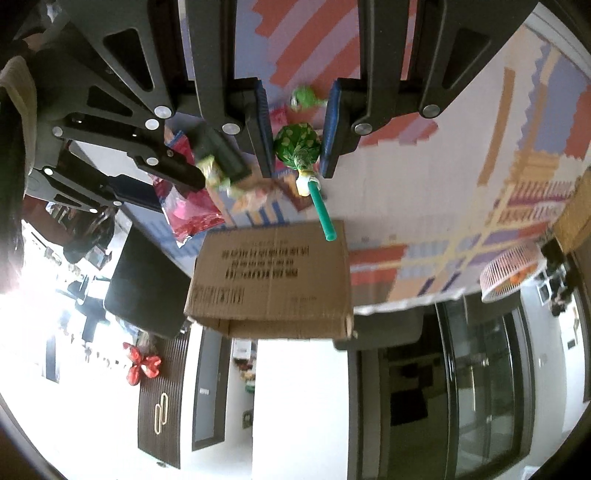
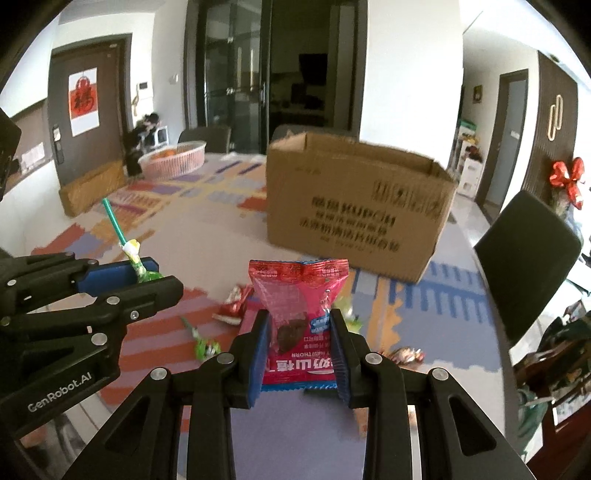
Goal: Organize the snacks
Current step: 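Carry lollipop and candy bag into the cardboard box and open both grippers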
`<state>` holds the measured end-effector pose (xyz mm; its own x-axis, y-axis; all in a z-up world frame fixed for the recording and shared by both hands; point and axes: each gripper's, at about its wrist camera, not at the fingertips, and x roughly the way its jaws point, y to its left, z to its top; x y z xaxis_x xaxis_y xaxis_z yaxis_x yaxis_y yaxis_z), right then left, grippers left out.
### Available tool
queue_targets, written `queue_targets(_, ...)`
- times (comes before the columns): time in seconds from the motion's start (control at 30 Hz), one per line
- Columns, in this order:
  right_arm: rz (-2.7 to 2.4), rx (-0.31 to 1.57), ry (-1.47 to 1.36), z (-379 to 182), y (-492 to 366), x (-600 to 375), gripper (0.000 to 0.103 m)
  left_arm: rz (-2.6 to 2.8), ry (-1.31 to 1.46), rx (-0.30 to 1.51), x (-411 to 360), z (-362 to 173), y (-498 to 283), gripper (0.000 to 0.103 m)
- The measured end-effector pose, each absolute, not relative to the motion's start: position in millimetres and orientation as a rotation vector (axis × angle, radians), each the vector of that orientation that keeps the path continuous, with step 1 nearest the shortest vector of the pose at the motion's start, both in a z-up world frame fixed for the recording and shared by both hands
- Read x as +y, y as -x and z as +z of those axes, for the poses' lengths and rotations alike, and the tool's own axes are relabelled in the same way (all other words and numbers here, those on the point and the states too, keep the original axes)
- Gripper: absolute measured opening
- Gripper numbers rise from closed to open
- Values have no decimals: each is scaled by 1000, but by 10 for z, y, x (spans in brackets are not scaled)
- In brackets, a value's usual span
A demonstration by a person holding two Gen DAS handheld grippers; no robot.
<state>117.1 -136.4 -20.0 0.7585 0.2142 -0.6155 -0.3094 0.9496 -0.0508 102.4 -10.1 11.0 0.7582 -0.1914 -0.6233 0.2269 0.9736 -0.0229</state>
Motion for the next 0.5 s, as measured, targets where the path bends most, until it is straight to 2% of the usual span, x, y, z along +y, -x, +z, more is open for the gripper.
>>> queue_targets(0.5, 195, 487, 121, 461, -1622, -1589, 32, -270, -60, 568, -195, 643, -1626, 25)
